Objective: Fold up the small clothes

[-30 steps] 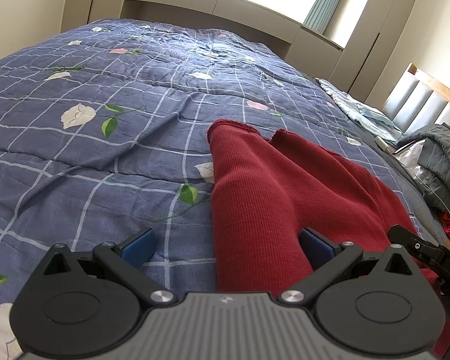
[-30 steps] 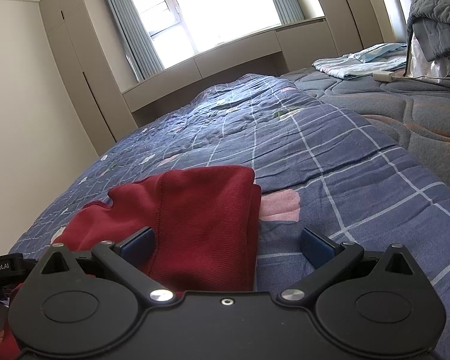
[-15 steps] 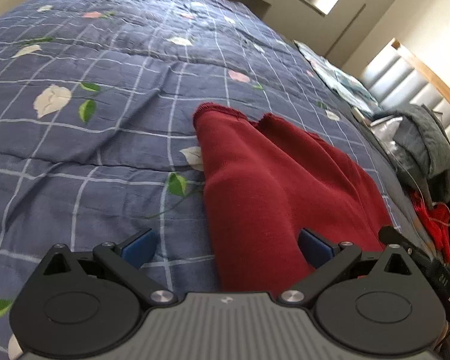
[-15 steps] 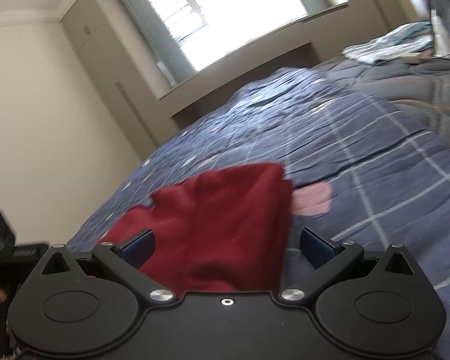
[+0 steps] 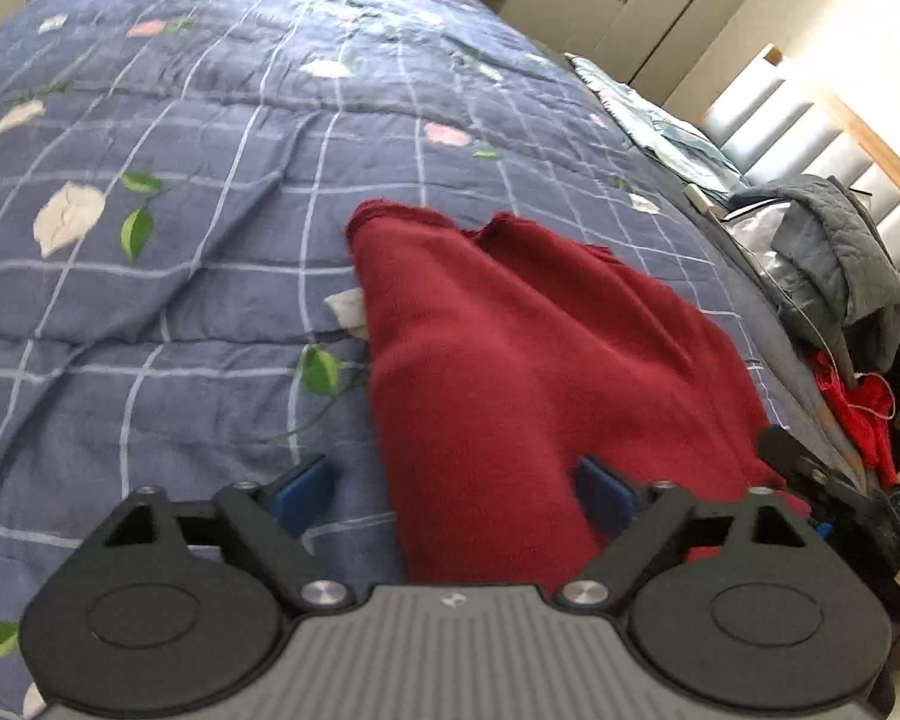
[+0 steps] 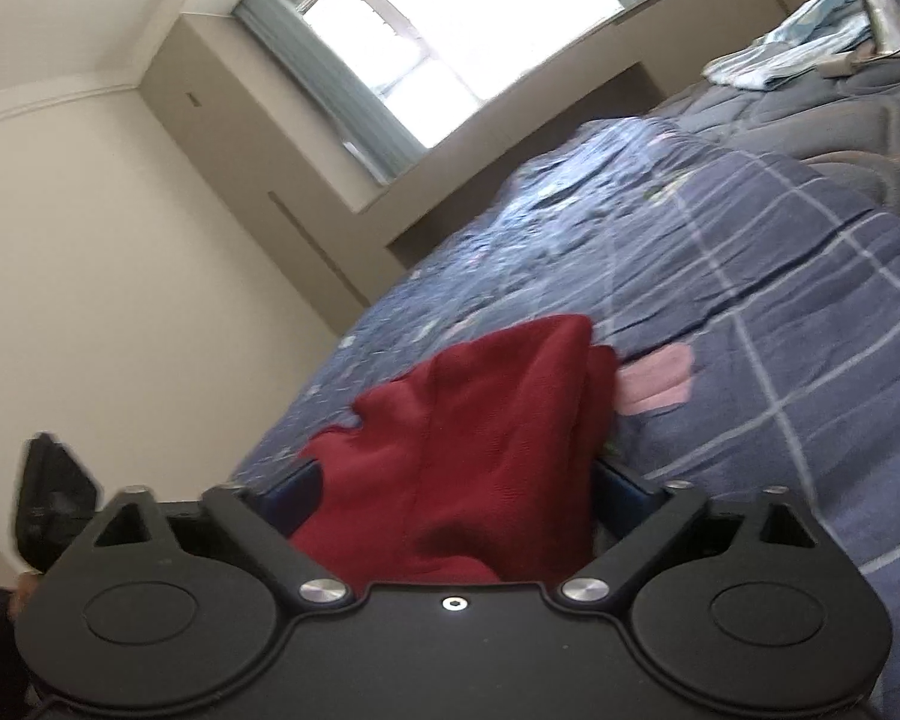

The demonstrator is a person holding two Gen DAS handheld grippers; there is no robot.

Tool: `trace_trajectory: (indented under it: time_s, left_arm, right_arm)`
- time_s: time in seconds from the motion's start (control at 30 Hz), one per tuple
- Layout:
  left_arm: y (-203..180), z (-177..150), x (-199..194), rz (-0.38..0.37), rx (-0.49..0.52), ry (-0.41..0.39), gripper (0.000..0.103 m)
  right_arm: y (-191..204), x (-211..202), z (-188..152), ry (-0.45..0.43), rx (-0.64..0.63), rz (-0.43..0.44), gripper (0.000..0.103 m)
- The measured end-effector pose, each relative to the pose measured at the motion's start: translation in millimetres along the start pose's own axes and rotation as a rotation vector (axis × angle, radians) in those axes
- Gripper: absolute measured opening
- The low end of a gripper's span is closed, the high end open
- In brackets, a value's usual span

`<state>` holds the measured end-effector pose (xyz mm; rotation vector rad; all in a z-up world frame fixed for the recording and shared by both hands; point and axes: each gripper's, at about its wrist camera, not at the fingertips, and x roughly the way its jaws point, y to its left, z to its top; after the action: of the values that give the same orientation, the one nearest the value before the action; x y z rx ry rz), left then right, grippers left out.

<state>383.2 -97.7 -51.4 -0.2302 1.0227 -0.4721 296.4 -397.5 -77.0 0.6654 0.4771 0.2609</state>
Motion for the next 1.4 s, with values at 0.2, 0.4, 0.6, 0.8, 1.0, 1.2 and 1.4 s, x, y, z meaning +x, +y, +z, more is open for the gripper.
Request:
trace_trajectory:
  time_s: [0.2, 0.4, 0.6, 0.8, 1.0, 1.2, 1.4]
  left_arm:
    - [-9.4, 1.9, -4.0, 0.019, -0.046, -0.005, 0.060]
    - [-39.0, -2.0, -19.6, 0.096, 0.011, -0.070, 0.033]
    - [-70.0, -21.7, -65.7, 0.098, 0.076, -0.150, 0.029]
    - [-94.7, -60.8, -133.7, 0.054, 0.165, -0.237, 0.029]
    - [-100.7, -98.1, -191.0, -0.005, 0.188, -0.277, 0.029]
    - [-91.1, -130.9, -231.1, -0.024, 0.187, -0.298, 0.029]
    - [-56.5, -152.1, -256.9, -0.004, 0.148, -0.312, 0.029]
  right_arm:
    - [-8.1, -1.4, -1.6, -0.023, 0.055, -0.091, 0.045]
    - [-0.3, -1.4, -6.7, -0.031, 0.029, -0.144, 0.018]
    - [47.8, -38.9, -10.4, -0.088, -0.038, -0.194, 0.013]
    - [118.2, -104.9, -12.8, -0.168, -0.175, -0.188, 0.013]
    - [167.3, -167.8, -30.2, -0.219, -0.236, -0.185, 0.013]
    - [205.7, -200.0, -56.0, -0.238, -0.264, -0.173, 0.013]
    - [236.8, -196.1, -80.0, -0.198, -0.269, -0.142, 0.013]
